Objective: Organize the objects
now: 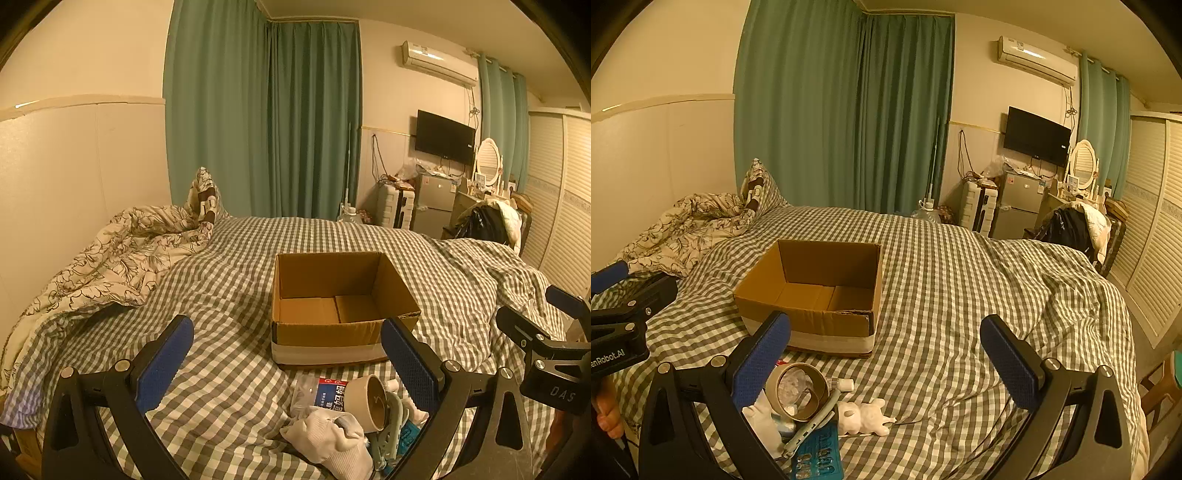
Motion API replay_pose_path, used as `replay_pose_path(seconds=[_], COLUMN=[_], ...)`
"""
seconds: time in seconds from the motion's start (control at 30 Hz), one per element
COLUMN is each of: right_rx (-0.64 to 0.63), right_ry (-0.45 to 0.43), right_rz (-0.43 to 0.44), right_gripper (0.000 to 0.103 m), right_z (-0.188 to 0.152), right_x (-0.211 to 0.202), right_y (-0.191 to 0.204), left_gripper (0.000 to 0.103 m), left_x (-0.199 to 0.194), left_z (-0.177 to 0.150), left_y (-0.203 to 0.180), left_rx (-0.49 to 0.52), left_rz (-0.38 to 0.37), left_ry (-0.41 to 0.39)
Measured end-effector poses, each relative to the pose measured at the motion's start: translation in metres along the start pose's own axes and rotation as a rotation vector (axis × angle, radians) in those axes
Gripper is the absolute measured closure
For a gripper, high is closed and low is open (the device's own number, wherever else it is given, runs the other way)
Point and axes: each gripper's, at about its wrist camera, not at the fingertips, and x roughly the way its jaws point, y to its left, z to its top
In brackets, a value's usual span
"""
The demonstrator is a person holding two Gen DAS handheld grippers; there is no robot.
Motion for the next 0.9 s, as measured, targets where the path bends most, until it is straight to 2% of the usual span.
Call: replay_pose_path(seconds=[0.9], right_rx=[-0.019], right_ry=[-0.003], right_rz=[0.008], right_gripper=[0.0], right_z=[-0.002], right_x=[-0.0036], right_y=[0.0056], left_gripper=[0.0], left_x=[-0.0028], left_z=[0.0011], left_y=[-0.0047], left_rx=[0.016], left_rz=[0.006], left_ry=[-0.013])
